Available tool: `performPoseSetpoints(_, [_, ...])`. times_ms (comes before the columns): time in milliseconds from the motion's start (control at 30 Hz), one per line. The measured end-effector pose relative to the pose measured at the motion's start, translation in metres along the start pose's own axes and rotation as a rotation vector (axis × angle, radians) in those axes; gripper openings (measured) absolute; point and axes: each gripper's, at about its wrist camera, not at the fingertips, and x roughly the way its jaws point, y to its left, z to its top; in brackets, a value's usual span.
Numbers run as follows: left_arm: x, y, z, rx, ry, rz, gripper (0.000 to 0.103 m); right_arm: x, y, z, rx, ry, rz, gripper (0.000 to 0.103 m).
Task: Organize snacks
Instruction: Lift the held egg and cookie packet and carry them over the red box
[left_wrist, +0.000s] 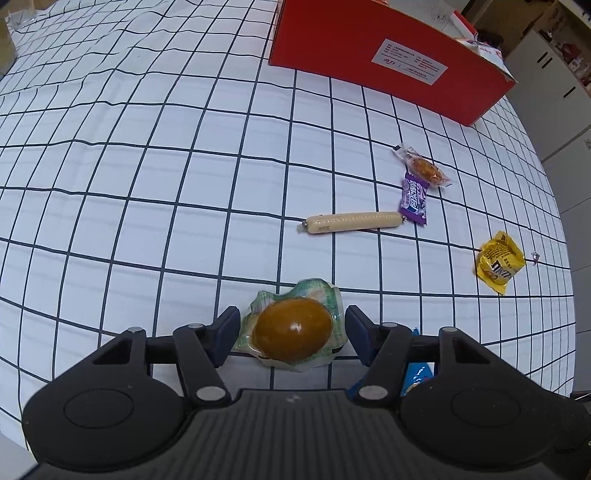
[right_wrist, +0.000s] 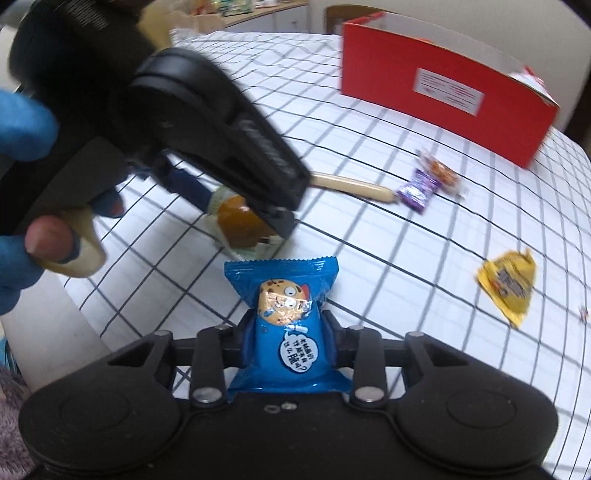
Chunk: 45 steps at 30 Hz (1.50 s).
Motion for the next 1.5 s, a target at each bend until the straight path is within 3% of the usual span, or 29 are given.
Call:
performPoseSetpoints(33, [-0.001, 0.000, -0.001, 0.000, 0.000, 0.005, 0.052, -0.001, -0.003, -0.001, 0.019, -0.002, -0.005, 0.032])
performPoseSetpoints(67, [-0.002, 0.000, -0.002, 0.002, 0.001, -0.009, 0.050, -0.002, -0.006, -0.002, 0.042, -0.002, -0.008, 0.032])
performPoseSetpoints(233, [-0.004, 0.001, -0.007, 0.004, 0.003, -0.015, 0.050, -0.007, -0.019, -0.009, 0.153, -0.009, -0.009, 0.031])
performPoseSetpoints(667, [-0.019, 0.004, -0.014, -0.017, 0.012, -0.035, 0.048, -0.029, -0.031, -0.010, 0.275, -0.068, -0.010, 0.031])
performPoseSetpoints(1033, [-0.048, -0.001, -0.011, -0.006, -0.041, -0.060, 0.048, -0.061, -0.035, 0.008, 0.277, -0.133, -0.040, 0.031])
performPoseSetpoints(1500, [-0.085, -0.014, 0.019, 0.035, -0.130, -0.092, 0.048, -0.094, -0.048, 0.049, 0.236, -0.219, -0.102, 0.031])
